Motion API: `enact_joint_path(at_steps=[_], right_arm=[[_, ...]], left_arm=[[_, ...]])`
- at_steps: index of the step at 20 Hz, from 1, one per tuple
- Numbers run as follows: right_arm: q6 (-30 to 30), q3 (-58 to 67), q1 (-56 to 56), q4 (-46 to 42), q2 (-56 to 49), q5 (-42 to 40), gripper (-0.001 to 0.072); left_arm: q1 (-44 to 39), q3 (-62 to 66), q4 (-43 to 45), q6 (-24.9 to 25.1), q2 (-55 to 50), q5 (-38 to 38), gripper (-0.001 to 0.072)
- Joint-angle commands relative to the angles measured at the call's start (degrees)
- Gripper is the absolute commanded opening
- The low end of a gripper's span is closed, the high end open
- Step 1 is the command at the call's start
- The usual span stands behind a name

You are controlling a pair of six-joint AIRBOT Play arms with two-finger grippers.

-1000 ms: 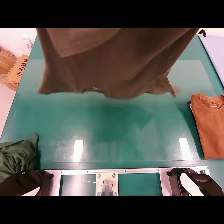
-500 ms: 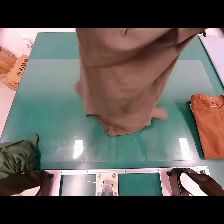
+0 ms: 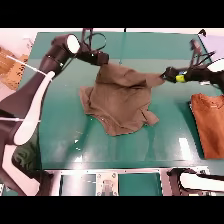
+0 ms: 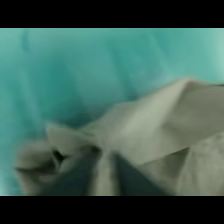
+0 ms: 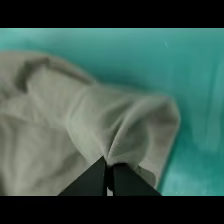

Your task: Fold the shirts.

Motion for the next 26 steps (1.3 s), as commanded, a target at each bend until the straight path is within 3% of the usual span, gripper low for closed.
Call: enact_joint_path(at_steps=[1,4,6,9,14,18,23,26], right_arm=[[-0.02,-0.46,-0.24,-0.52,-7.26,-0.02,0.0016],[-0.02,0.52,-1.79,-0.55,-7.39,0.02,0.0018],[0.00,1.57,-4.02,-0.52,-7.43,-0.04,0.0018],[0.00,2.67,-7.13,-0.52,-7.72,-0.02,0.0017],[-0.02,2.67,-10.45,-0.52,-7.74,-0.02,0.0017],[-0.04,2.67,-10.49,-0.55,-7.74,-0.02,0.0017],[-0.04,2.64,-10.34,-0.50,-7.74,-0.02,0.0017],[-0.02,2.60,-10.34,-0.52,-7.74,0.02,0.0017]], left_arm=[[2.01,0.90,-10.25,0.70,-3.37,-4.90,0.0554],[6.88,6.60,-15.41,0.20,-2.97,-24.92,0.0557],[9.07,6.01,-15.65,-3.13,-1.51,-37.18,0.0557],[7.21,-1.92,-15.12,-7.30,2.16,-45.38,0.0557],[-7.65,-25.59,-12.66,-7.80,9.88,-34.67,0.0558],[-17.14,-38.07,-12.66,-9.70,10.21,-27.47,0.0557],[-19.12,-42.73,-11.65,-12.35,10.14,-14.99,0.0558],[-19.12,-42.73,-8.46,-18.21,10.14,-6.71,0.0558]])
